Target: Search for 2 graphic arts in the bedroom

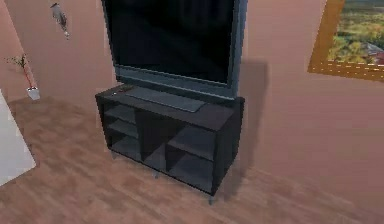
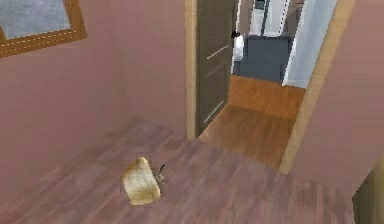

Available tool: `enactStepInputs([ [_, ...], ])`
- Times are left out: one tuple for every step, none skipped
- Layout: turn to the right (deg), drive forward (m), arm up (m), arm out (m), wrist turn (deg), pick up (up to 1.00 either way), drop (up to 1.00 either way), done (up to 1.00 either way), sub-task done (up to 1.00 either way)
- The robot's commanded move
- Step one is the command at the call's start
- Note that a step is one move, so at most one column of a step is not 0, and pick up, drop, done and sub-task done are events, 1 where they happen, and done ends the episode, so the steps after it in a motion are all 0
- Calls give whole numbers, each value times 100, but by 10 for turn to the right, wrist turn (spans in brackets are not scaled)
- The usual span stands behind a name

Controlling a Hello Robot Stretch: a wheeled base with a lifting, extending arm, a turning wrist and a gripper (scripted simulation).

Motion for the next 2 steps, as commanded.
enactStepInputs([
  [0,10,0,0,0,0,0,0,0],
  [-450,0,0,0,0,0,0,0,0],
])
